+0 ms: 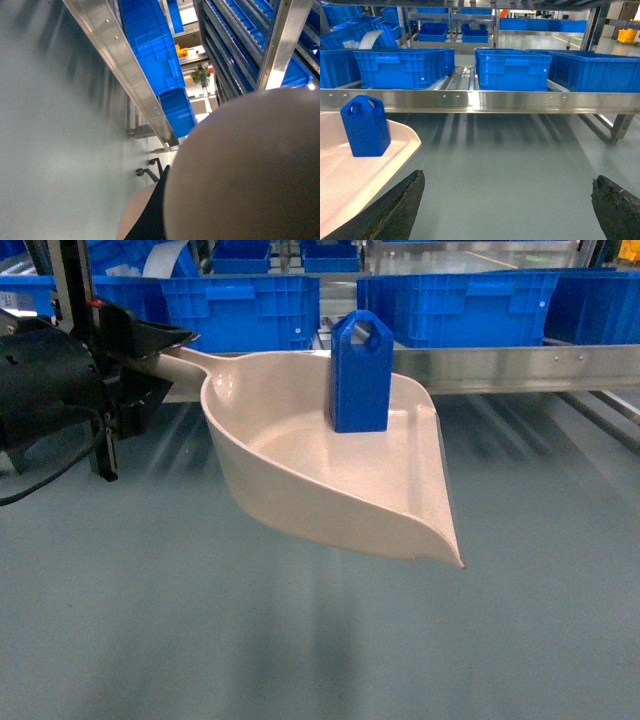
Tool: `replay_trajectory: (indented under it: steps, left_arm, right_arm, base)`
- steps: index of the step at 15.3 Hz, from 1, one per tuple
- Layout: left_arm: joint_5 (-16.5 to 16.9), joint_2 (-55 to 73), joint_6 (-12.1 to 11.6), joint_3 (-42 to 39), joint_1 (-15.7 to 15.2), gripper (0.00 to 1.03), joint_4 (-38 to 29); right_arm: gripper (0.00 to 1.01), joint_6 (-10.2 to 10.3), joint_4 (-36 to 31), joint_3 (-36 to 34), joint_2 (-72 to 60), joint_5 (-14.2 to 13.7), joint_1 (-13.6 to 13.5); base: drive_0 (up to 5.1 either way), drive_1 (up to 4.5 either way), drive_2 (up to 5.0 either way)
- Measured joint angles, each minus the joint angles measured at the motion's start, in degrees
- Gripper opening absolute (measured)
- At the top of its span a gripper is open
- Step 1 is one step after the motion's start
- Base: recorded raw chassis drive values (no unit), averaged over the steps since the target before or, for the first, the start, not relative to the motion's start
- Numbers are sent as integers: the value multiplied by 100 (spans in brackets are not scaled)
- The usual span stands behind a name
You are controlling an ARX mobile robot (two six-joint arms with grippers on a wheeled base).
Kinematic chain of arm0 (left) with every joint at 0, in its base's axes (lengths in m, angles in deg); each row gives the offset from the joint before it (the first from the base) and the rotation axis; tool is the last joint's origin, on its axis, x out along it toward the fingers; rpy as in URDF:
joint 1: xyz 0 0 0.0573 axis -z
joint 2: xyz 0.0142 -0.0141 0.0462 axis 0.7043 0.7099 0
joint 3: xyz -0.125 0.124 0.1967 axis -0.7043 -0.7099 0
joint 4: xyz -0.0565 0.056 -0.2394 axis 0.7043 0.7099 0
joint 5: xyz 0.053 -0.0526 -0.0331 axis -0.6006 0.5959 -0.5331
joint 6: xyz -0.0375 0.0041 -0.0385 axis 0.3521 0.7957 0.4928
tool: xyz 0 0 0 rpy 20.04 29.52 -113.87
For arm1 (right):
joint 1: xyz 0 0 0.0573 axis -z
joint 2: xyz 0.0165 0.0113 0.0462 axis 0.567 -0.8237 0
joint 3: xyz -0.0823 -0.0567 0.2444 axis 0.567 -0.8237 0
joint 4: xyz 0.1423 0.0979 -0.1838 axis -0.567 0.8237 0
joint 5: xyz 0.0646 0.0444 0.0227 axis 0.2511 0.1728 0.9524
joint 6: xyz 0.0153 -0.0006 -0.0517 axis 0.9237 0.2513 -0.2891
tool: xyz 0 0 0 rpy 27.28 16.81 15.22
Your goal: Place part in tray to right shelf
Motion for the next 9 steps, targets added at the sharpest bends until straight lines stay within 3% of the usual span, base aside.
replay_trajectory:
  steps: [7, 9]
  left_arm:
    - [20, 0, 7, 0, -2, 14, -7]
    - [4, 0, 9, 0, -24, 14, -17]
  right_arm:
    - [98, 0, -11, 0, 0, -7, 0]
    - [98, 0, -13, 0, -2, -2, 0]
  base:
    - [18, 397, -362]
    - [306, 197, -490]
